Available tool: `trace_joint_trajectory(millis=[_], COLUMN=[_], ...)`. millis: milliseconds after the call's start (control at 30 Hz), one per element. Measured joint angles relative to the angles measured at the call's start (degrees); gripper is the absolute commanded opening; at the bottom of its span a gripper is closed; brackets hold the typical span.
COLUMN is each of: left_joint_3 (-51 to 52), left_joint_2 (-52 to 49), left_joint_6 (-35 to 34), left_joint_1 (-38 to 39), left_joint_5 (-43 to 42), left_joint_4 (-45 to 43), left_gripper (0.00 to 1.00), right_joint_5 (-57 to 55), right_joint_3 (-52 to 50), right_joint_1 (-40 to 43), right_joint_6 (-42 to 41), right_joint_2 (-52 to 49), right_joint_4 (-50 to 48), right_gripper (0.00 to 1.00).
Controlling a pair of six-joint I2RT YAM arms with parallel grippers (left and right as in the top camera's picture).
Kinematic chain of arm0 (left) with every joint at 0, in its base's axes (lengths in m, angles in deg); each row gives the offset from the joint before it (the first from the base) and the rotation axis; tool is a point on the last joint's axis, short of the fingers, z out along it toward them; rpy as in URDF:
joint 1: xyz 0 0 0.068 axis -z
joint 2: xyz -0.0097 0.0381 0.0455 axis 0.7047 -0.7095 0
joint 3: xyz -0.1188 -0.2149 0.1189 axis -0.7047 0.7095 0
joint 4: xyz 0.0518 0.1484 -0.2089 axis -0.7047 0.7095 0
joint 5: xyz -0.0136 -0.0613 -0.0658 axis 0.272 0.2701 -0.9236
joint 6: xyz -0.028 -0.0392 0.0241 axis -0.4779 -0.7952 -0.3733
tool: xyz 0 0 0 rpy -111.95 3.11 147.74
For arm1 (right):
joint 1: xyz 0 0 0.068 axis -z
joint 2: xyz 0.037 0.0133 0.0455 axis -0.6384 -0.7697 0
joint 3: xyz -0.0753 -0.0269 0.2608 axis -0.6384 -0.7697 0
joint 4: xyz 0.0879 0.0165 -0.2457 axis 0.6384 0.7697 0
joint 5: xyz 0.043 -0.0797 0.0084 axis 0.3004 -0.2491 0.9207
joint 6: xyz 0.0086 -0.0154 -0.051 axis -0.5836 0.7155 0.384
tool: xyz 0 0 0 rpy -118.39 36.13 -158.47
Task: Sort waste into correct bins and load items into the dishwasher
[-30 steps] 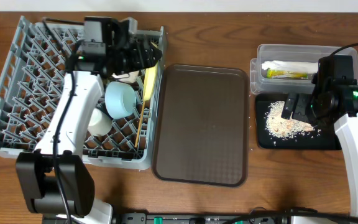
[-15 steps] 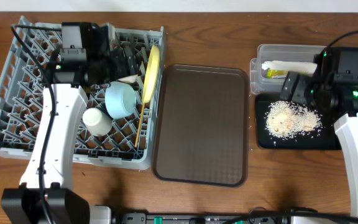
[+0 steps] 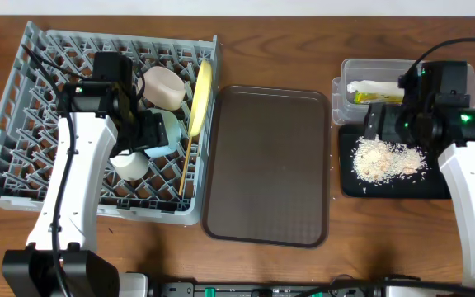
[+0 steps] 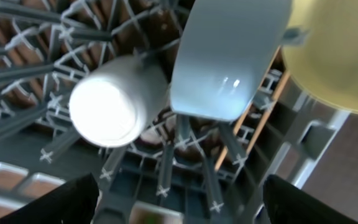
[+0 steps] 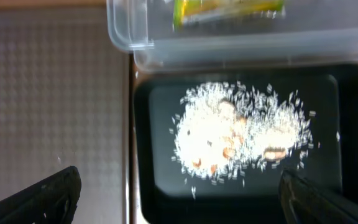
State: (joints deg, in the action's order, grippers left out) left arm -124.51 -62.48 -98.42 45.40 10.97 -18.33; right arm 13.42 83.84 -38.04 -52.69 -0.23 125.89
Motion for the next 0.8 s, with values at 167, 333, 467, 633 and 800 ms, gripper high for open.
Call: trace_joint_trajectory(millis=[167,333,467,633,800], left_joint_3=[1.14,6.12,12.52,21.35,25.94], left_joint_2=[2.60,13.88,25.99,40.98,51.60], left_joint_6=[0.00,0.17,0.87,1.51,1.51], left_joint_1=[0.00,0.00,0.00,0.00,0.00], left_joint_5=[0.74,1.05,1.05,1.05,1.05], left_joint_4=[1.03,-2.25,-7.23,-12.07,-12.22], left_gripper=[0.88,0.88,0.88,0.88,0.88], right_joint_5=[-0.02,-0.04,-0.13,-0.28,-0.61], right_joint_3=[-0.39,-6.14,-13.31,-20.20,-21.27], right_joint_1=[0.00,-0.07,-0.37,-1.03,-1.01], right_joint_6=[0.46,0.74,0.90,0.92,0.92], right_joint_2=[0.76,8.59,19.67,33.53,43.08], right_joint_4=[1.29,-3.50,-8.00,-9.33,-4.92], right_gripper=[0.99,0.99,0.99,0.99,0.99])
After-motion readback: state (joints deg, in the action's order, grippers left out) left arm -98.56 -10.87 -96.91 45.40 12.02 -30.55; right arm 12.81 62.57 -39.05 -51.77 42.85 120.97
